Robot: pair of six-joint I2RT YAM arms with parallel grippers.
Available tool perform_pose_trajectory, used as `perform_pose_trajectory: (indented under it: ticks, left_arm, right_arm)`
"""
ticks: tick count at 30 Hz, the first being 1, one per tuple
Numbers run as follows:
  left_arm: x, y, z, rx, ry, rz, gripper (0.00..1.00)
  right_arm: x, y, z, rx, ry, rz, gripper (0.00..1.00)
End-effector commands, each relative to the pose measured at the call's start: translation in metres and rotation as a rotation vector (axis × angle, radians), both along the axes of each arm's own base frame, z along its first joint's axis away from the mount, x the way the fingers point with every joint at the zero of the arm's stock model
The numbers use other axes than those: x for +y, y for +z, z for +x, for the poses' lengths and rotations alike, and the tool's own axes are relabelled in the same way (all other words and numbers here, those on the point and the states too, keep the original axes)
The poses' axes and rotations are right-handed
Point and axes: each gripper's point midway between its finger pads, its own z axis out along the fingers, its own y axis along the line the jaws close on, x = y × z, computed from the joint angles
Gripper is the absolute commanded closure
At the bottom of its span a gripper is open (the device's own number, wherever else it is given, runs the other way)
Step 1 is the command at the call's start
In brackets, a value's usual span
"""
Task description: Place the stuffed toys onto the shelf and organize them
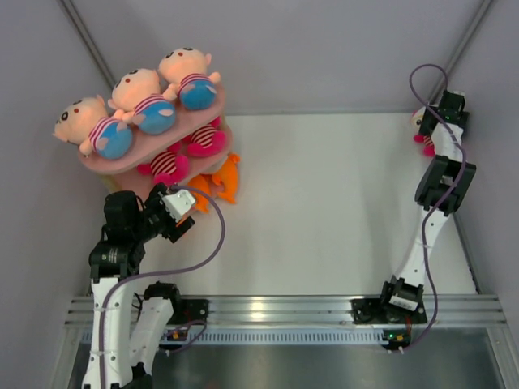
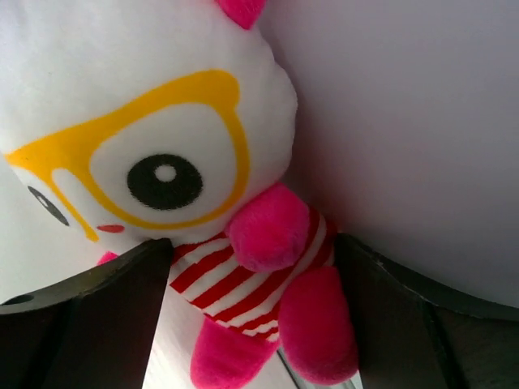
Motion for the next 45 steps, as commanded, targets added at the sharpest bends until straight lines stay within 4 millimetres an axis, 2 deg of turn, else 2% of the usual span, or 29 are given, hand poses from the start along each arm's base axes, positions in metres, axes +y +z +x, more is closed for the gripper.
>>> perform_pose_trajectory:
  ticks: [1,2,3,4,6,7,8,9,10,11,12,13,14,15,16,17,18,19,23,28,29,30,31,32,34,35,37,40,45]
  left_arm:
    - [-0.002,0.024,0.007,-0.014,0.017,-0.043,0.22]
    - [-0.001,0.025,0.008,-0.013,0.019,-0.039,0.22]
    - [0.001,0.026,0.010,-0.017,0.026,-0.031,0.22]
    - [0.001,0.027,0.011,-0.023,0.025,-0.022,0.22]
    - [0.003,0.027,0.011,-0.023,0.035,-0.022,0.22]
    - [0.003,0.028,0.011,-0.021,0.039,-0.025,0.22]
    - [0.003,0.028,0.011,-0.021,0.043,-0.030,0.22]
    - [0.003,0.029,0.010,-0.016,0.049,-0.038,0.23]
    - [0.003,0.029,0.010,-0.016,0.051,-0.038,0.23]
    - [0.003,0.030,0.009,-0.021,0.055,-0.038,0.23]
    - [0.004,0.030,0.008,-0.021,0.061,-0.043,0.24]
    - [0.005,0.030,0.008,-0.023,0.072,-0.041,0.25]
    - [0.007,0.031,0.006,-0.029,0.082,-0.040,0.26]
    - [0.007,0.031,0.005,-0.032,0.089,-0.047,0.29]
    - [0.008,0.030,0.003,-0.030,0.101,-0.049,0.31]
    - [0.008,0.032,0.000,-0.045,0.106,-0.053,0.33]
    - [0.008,0.031,-0.002,-0.043,0.109,-0.059,0.34]
    - [0.008,0.027,-0.005,-0.035,0.108,-0.059,0.38]
    - [0.006,0.025,-0.021,-0.045,0.101,-0.061,0.46]
    - [0.002,0.014,-0.044,0.004,0.080,-0.061,0.48]
    - [0.001,0.015,-0.048,-0.006,0.071,-0.053,0.46]
    - [0.000,0.012,-0.052,-0.001,0.063,-0.052,0.45]
    - [0.000,0.007,-0.060,0.011,0.059,-0.048,0.44]
    - [-0.001,0.004,-0.064,0.016,0.049,-0.040,0.41]
    - [-0.005,-0.005,-0.071,0.038,0.023,-0.047,0.37]
    - [-0.007,-0.010,-0.074,0.054,0.013,-0.051,0.36]
    - [-0.013,-0.020,-0.078,0.068,-0.038,-0.053,0.35]
    - [-0.020,-0.027,-0.078,0.069,-0.103,-0.041,0.31]
    - [-0.043,-0.024,-0.075,0.040,-0.321,-0.039,0.25]
  right_arm:
    - [0.001,-0.008,0.013,-0.020,0.080,0.049,0.20]
    - [0.001,-0.010,0.013,-0.018,0.088,0.064,0.26]
    - [0.005,-0.011,0.016,-0.027,0.119,0.087,0.37]
    - [0.007,-0.009,0.016,-0.031,0.133,0.093,0.57]
    - [0.015,-0.009,0.015,-0.031,0.161,0.124,0.74]
    - [0.018,0.002,0.015,-0.047,0.170,0.127,0.97]
    - [0.021,0.006,0.015,-0.056,0.172,0.134,1.00]
    - [0.029,0.000,0.010,-0.050,0.184,0.175,1.00]
    - [0.033,0.028,0.011,-0.107,0.195,0.169,1.00]
    - [0.039,0.038,0.011,-0.137,0.213,0.186,1.00]
    - [0.048,0.030,0.002,-0.131,0.210,0.227,1.00]
    - [0.054,0.071,0.003,-0.228,0.211,0.236,1.00]
    - [0.067,0.084,0.001,-0.263,0.246,0.273,1.00]
    - [0.080,0.077,-0.008,-0.264,0.236,0.341,1.00]
    - [0.091,0.114,-0.014,-0.334,0.262,0.342,1.00]
    - [0.104,0.128,-0.014,-0.379,0.295,0.353,1.00]
    - [0.114,0.120,-0.024,-0.366,0.286,0.380,1.00]
    - [0.123,0.148,-0.033,-0.409,0.299,0.362,1.00]
    - [0.189,0.179,-0.063,-0.485,0.372,0.473,1.00]
    - [0.281,0.183,-0.131,-0.535,0.387,0.751,1.00]
    - [0.314,0.163,-0.146,-0.487,0.389,0.821,1.00]
    - [0.333,0.178,-0.160,-0.520,0.418,0.840,1.00]
    - [0.351,0.174,-0.169,-0.506,0.424,0.871,1.00]
    - [0.392,0.156,-0.189,-0.445,0.432,0.954,1.00]
    - [0.424,0.166,-0.211,-0.479,0.467,1.046,1.00]
    - [0.452,0.149,-0.231,-0.425,0.441,1.133,1.00]
    - [0.478,0.157,-0.249,-0.451,0.457,1.213,1.00]
    - [0.531,0.148,-0.285,-0.427,0.433,1.269,1.00]
    - [0.591,0.135,-0.306,-0.328,0.393,1.415,1.00]
